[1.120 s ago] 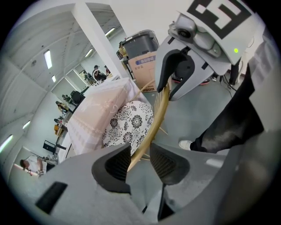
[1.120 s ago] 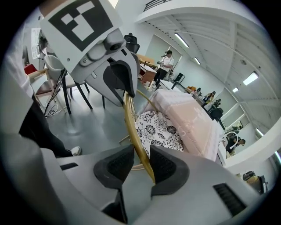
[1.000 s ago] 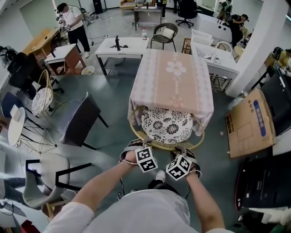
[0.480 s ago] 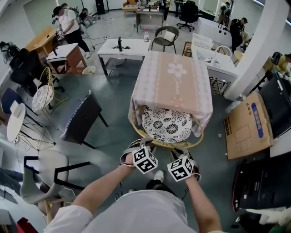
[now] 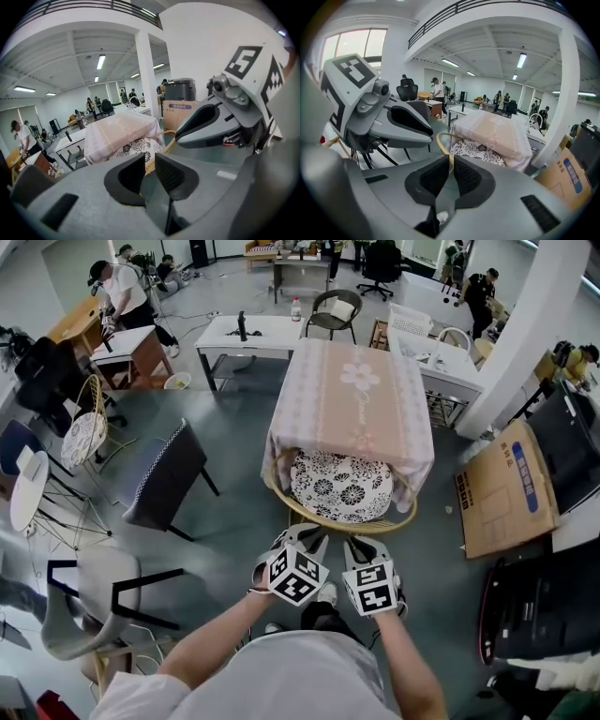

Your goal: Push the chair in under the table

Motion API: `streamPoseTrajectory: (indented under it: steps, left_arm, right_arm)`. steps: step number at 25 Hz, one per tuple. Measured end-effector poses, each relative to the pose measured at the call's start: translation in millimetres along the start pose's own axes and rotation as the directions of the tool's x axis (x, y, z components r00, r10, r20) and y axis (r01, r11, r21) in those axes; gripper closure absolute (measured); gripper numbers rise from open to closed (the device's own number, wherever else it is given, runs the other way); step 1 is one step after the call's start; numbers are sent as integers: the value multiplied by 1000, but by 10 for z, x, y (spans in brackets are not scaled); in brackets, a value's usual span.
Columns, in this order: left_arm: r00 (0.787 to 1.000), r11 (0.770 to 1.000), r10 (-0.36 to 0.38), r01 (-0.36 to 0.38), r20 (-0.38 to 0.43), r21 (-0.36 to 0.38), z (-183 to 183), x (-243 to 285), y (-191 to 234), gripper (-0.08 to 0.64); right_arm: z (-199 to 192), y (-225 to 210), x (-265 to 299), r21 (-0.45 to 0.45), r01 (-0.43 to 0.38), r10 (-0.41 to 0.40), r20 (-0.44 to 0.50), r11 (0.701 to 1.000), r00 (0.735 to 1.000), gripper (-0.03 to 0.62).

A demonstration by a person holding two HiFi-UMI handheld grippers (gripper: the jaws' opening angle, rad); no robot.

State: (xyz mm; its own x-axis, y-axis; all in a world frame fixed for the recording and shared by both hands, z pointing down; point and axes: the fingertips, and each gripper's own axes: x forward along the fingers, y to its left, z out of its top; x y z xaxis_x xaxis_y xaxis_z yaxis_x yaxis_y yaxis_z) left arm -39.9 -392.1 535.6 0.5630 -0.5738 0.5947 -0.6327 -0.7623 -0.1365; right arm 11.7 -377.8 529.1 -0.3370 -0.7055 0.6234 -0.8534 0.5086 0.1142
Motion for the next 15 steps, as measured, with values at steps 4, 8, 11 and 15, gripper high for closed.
streamPoseTrajectory:
  steps: [4, 8, 11, 15]
  left_arm:
    - [999, 997, -5, 8, 47, -74, 16, -204, -56, 495]
    - [997, 992, -6, 16, 78, -126, 13, -365, -115, 506]
    - [994, 989, -8, 24, 105, -146, 36, -454, -166, 518]
    - [991, 984, -8, 32, 136, -174, 65, -576, -197, 546]
  right_arm:
    - [100, 129, -141, 53, 10, -12, 47, 999, 999, 569]
    - [149, 253, -257, 115, 7, -17, 80, 993, 997, 576]
    - [175, 320, -345, 131, 9, -22, 96, 991, 995, 584]
    - [233, 391, -467, 141, 13, -30, 121, 990, 992, 589]
